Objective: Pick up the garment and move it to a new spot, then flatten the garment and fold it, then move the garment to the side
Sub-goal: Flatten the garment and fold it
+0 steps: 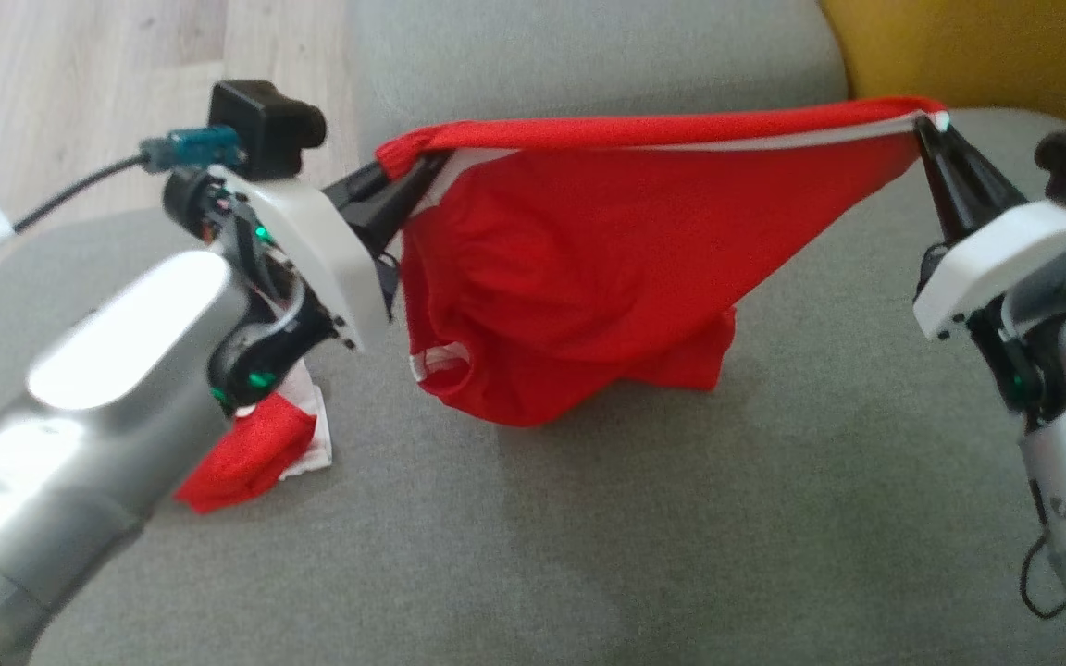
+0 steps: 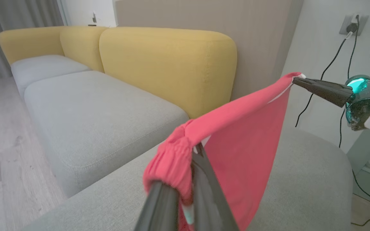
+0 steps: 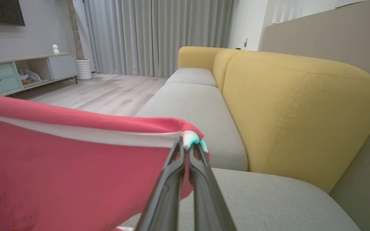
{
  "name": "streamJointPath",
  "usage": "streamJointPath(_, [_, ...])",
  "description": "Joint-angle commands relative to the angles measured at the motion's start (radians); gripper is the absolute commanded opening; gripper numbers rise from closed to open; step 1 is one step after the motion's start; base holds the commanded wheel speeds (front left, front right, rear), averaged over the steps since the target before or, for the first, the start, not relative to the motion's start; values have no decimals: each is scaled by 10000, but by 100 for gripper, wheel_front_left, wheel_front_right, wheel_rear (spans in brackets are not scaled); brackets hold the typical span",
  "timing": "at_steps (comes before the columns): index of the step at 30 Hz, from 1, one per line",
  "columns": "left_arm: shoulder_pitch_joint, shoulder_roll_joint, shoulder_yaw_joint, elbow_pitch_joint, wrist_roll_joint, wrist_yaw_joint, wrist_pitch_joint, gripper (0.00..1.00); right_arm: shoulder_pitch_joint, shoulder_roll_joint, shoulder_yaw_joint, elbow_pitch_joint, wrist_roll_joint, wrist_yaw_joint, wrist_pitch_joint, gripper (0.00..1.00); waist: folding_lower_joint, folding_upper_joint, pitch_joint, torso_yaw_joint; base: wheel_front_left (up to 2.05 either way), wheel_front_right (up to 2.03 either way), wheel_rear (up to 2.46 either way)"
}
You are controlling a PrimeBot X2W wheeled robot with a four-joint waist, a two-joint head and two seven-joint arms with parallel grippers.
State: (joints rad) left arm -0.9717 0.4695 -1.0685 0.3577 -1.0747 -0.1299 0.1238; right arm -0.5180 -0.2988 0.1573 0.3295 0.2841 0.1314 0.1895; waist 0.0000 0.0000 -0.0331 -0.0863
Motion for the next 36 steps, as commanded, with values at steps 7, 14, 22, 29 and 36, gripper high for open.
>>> streamJointPath(7, [-1657, 589, 1210, -23, -818, 440, 948, 0, -2352, -495, 1046, -124, 436, -7, 454, 0, 0, 0, 1962, -353, 0, 0, 0])
streamJointPath(14, [-4413, -56, 1839, 1793, 111, 450, 80, 0, -6386, -209, 1615, 2423, 434, -7, -768, 0, 0, 0, 3763, -667, 0, 0, 0])
streamJointPath(22, [-5983, -1333, 1708, 3772, 1420, 179, -2539, 0, -8706, 643, 633, 5782, -788, -7, -3511, 0, 0, 0, 4134, -710, 0, 0, 0])
streamJointPath(29, [-4124, -2132, 625, 3787, 447, 0, -2386, 0, -7389, 682, 1555, 7520, -552, -7, -3958, 0, 0, 0, 3820, -619, 0, 0, 0])
streamJointPath(36, [-1425, -1501, -1179, 1775, -1054, -5, -1396, 0, -5092, -7, 3788, 7588, 814, -7, -3006, 0, 0, 0, 3252, -650, 0, 0, 0])
